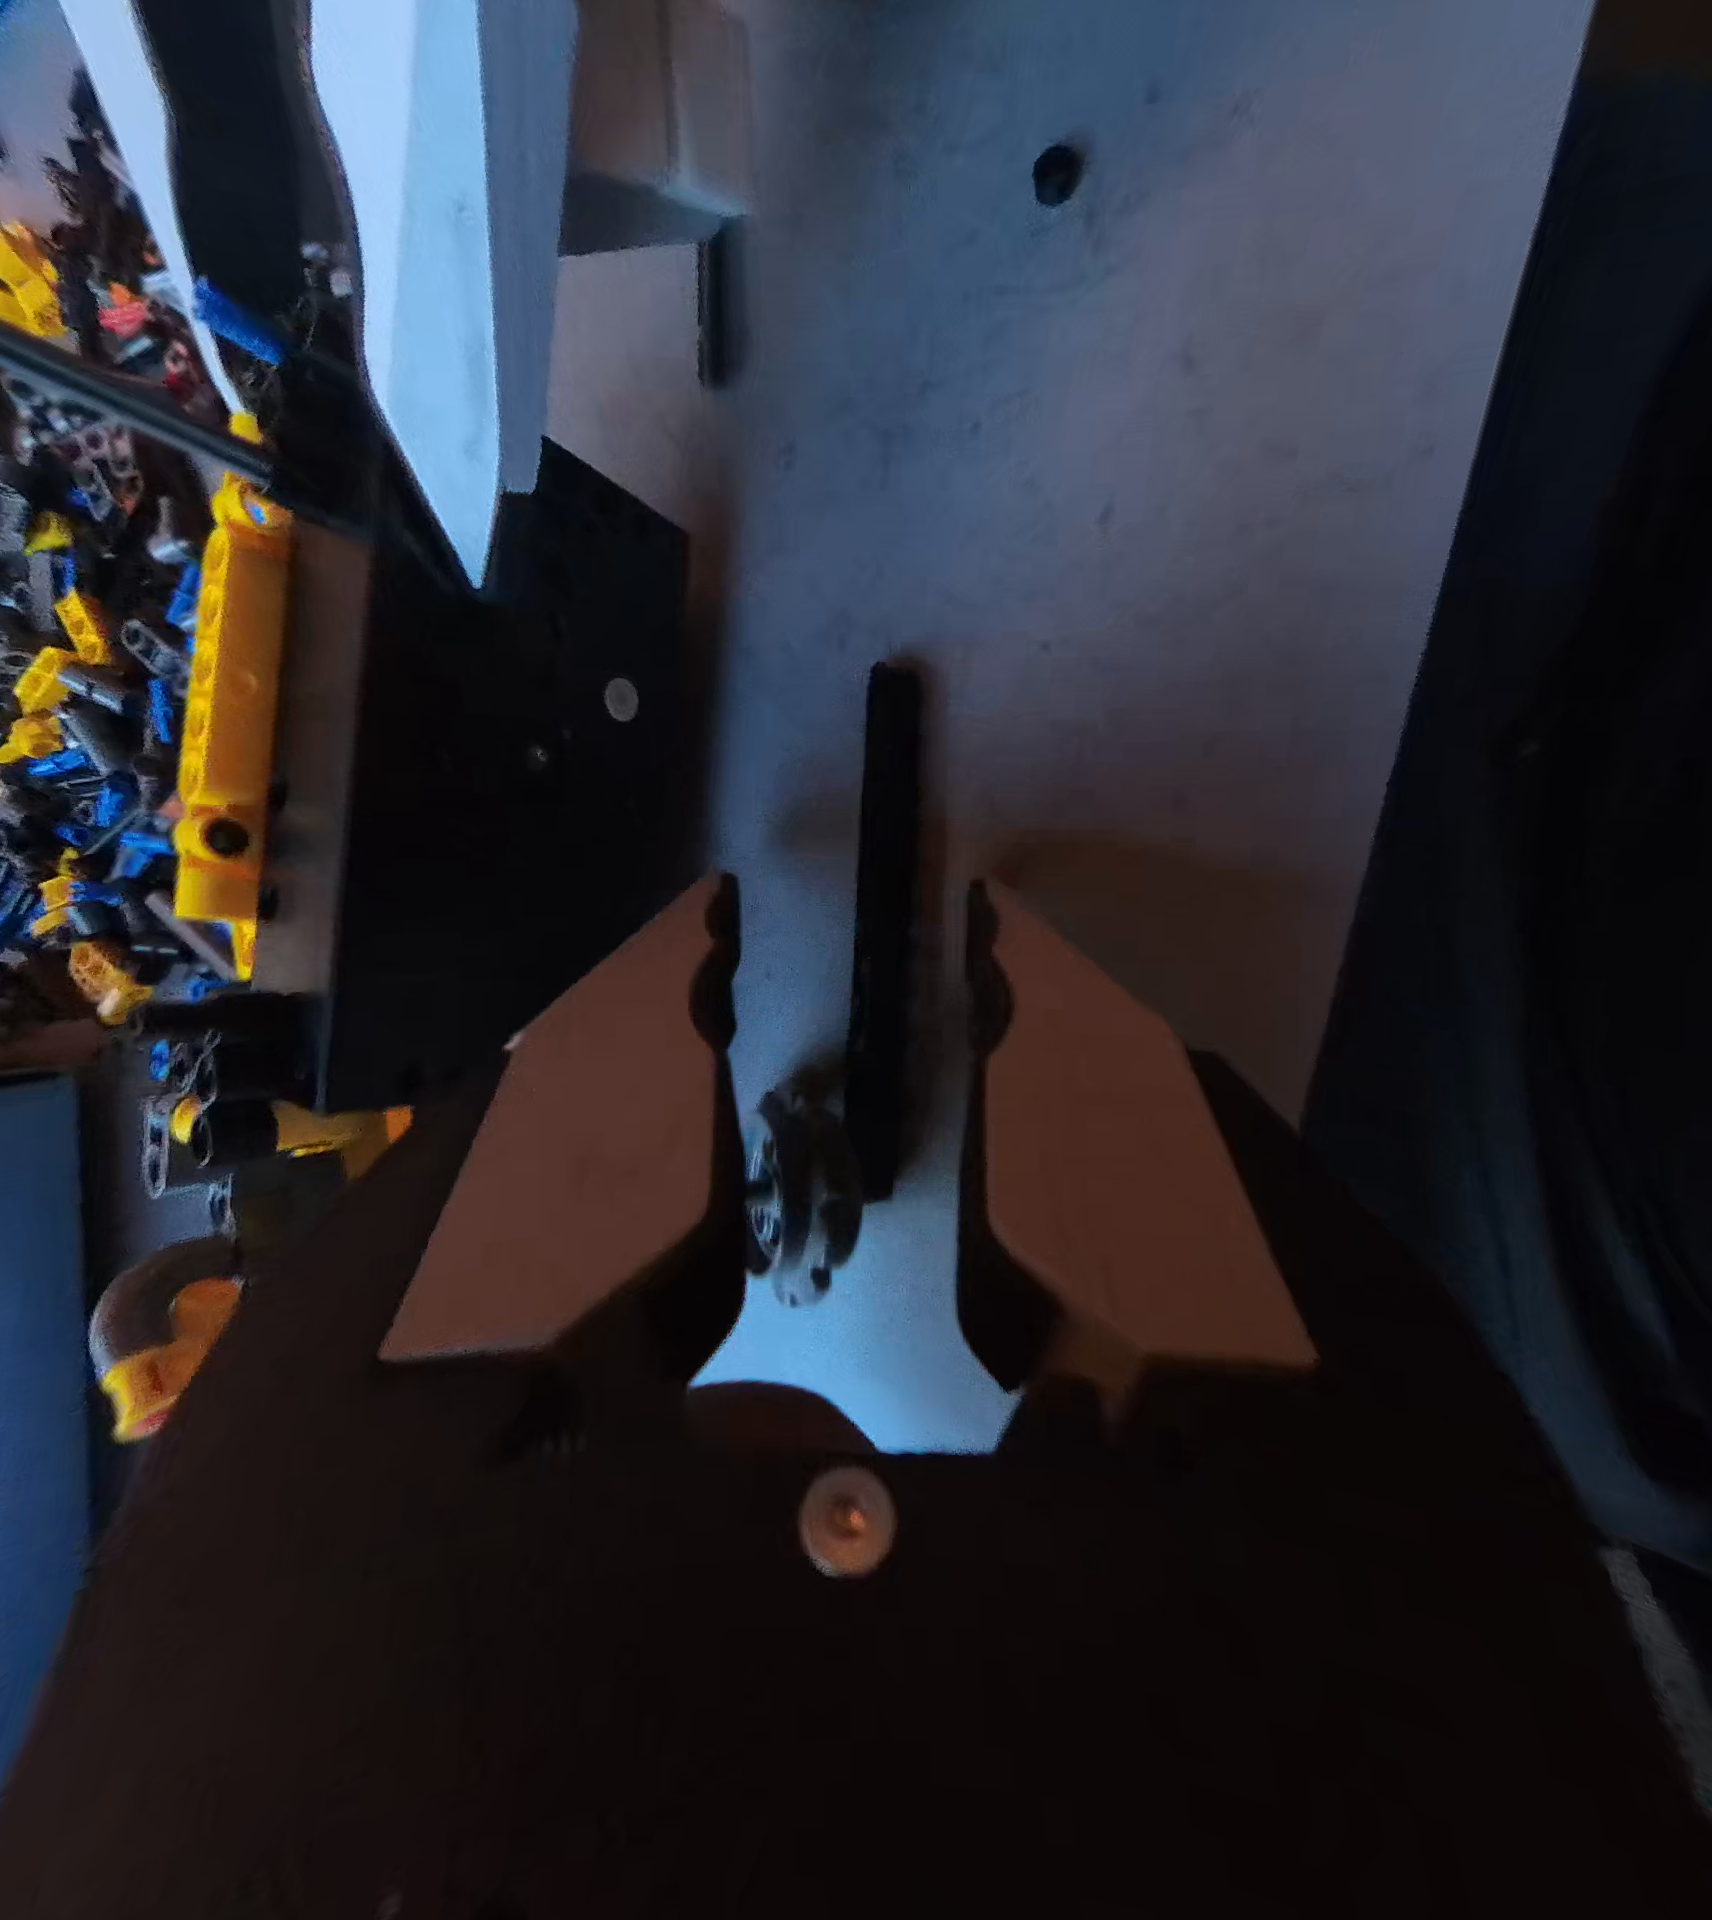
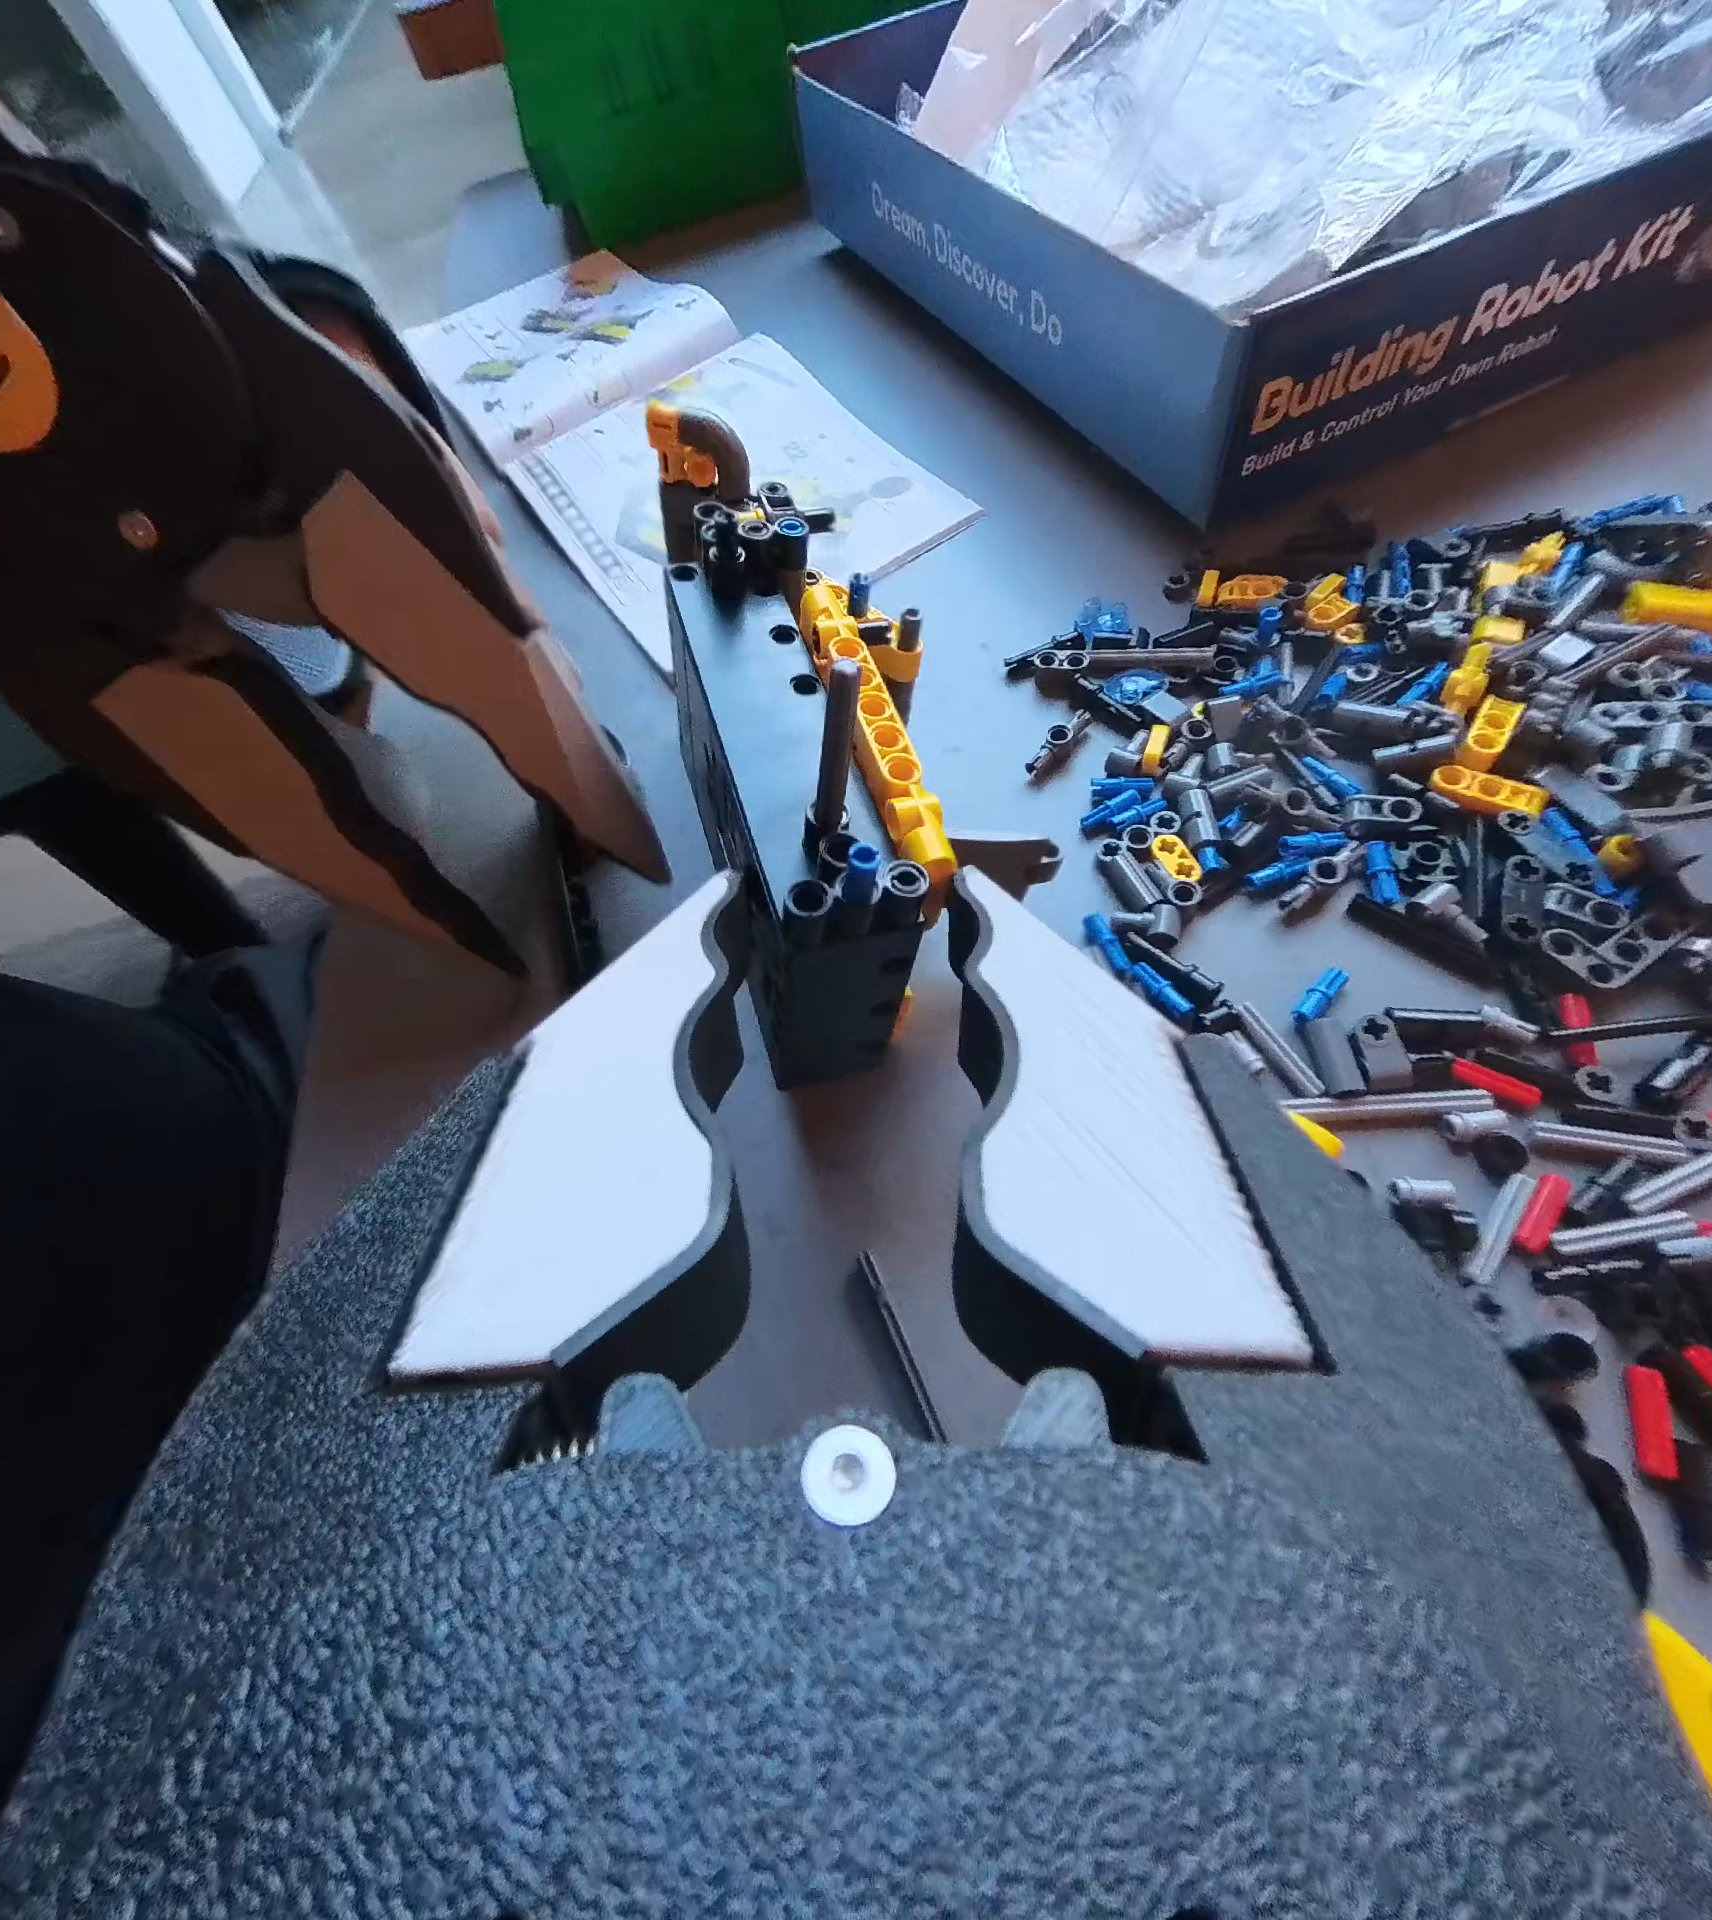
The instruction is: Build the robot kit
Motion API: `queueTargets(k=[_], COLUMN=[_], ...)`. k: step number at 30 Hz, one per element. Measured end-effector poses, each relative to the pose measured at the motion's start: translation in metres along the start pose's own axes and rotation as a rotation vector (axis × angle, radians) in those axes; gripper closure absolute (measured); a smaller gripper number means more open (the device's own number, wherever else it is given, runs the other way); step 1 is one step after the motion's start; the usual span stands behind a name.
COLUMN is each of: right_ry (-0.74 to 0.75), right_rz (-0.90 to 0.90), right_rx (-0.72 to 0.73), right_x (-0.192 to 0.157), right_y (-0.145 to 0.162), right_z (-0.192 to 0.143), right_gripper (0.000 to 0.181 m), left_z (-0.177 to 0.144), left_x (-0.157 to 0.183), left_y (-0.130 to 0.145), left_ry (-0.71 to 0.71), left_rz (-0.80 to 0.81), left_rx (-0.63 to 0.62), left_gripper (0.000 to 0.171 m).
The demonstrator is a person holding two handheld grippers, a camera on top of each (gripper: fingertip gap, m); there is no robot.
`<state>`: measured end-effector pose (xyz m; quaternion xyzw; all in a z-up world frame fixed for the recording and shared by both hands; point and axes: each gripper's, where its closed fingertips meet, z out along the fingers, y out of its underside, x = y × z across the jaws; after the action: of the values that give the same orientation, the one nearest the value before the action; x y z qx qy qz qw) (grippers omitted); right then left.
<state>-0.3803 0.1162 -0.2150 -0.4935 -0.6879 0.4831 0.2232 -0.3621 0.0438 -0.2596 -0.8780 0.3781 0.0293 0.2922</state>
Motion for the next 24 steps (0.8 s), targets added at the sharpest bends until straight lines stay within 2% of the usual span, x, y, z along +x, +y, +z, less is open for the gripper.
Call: queueTargets(k=[3, 6, 7, 9, 13, 14, 16, 19, 22, 24], right_ry=[0.046, 0.021, 0.013, 0.007, -0.005, 0.000, -0.002, 0.014, 0.091, 0.189], right_rz=[-0.112, -0.121, -0.116, -0.119, -0.132, -0.135, -0.133, -0.138, -0.155, -0.176], right_rx=[-0.024, -0.037, -0.039, -0.044, -0.070, -0.072, -0.083, -0.095, -0.086, -0.054], right_x=[-0.007, -0.013, -0.014, -0.012, -0.012, -0.012, -0.013, -0.012, 0.001, 0.018], right_y=[0.005, 0.012, 0.012, 0.011, 0.013, 0.014, 0.018, 0.018, 0.008, -0.004], right_z=[-0.004, -0.005, -0.005, -0.004, -0.004, -0.005, -0.005, -0.013, -0.048, -0.083], right_gripper=[0.145, 0.146, 0.146, 0.146, 0.145, 0.146, 0.146, 0.144, 0.142, 0.148], left_z=[-0.015, -0.046, -0.054, -0.059, -0.040, -0.034, -0.024, -0.016, -0.016, -0.016], left_x=[-0.005, -0.018, -0.027, -0.047, -0.079, -0.077, -0.067, -0.066, -0.067, -0.068], left_y=[0.000, -0.020, -0.027, -0.031, -0.012, -0.006, -0.002, 0.003, 0.002, 0.002], left_ry=[-0.081, -0.140, -0.154, -0.171, -0.190, -0.149, -0.066, -0.070, -0.064, -0.066], left_rz=[0.026, -0.006, -0.032, -0.067, -0.042, -0.043, -0.051, -0.033, -0.062, -0.072], left_rx=[0.033, 0.187, 0.222, 0.203, 0.033, 0.007, 0.009, 0.025, 0.063, 0.086], left_gripper=[0.127, 0.136, 0.134, 0.121, 0.103, 0.104, 0.122, 0.120, 0.120, 0.120])
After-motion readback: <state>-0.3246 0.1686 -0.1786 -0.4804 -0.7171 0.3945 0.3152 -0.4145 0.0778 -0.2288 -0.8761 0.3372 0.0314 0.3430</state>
